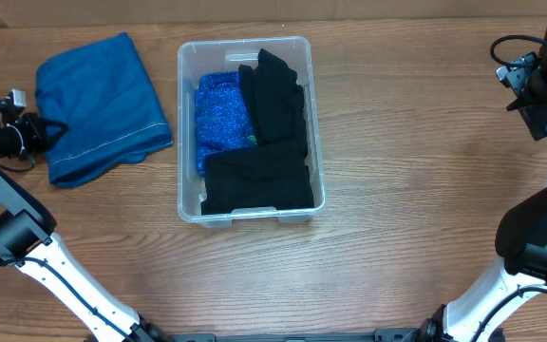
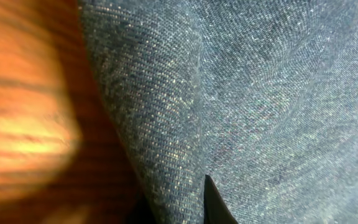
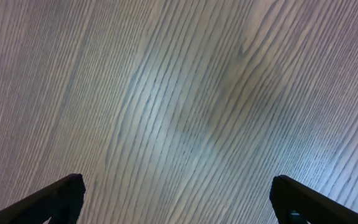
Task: Pack container
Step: 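Lower the left gripper onto the blue denim's left edge and grasp, then lift the blue denim and carry it right over the container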
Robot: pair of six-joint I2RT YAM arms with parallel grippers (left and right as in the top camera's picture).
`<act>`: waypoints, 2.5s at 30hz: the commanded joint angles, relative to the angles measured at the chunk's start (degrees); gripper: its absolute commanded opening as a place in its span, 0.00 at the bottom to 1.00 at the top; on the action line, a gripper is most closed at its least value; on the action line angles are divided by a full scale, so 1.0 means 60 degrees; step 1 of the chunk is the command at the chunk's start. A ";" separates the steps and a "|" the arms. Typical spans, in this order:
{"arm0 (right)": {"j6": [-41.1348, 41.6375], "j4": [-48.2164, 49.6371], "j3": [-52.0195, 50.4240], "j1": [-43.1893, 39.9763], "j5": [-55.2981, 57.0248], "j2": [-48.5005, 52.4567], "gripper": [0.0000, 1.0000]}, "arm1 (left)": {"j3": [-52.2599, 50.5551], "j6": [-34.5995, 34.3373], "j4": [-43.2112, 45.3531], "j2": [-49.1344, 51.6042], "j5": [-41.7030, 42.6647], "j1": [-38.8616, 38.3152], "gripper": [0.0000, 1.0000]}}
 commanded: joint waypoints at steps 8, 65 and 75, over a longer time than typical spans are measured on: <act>0.0036 0.0033 0.0007 -0.0007 0.0073 0.0004 1.00 | 0.3067 0.0514 -0.3472 0.0532 0.1650 -0.0073 0.04; 0.0036 0.0033 0.0007 -0.0007 0.0073 0.0004 1.00 | 0.9373 -0.7264 -0.5632 -0.4189 -0.1475 -0.7723 0.04; 0.0036 0.0033 0.0007 -0.0007 0.0073 0.0004 1.00 | 0.9351 -0.6692 -0.4470 -0.2896 -0.1144 -0.9063 0.04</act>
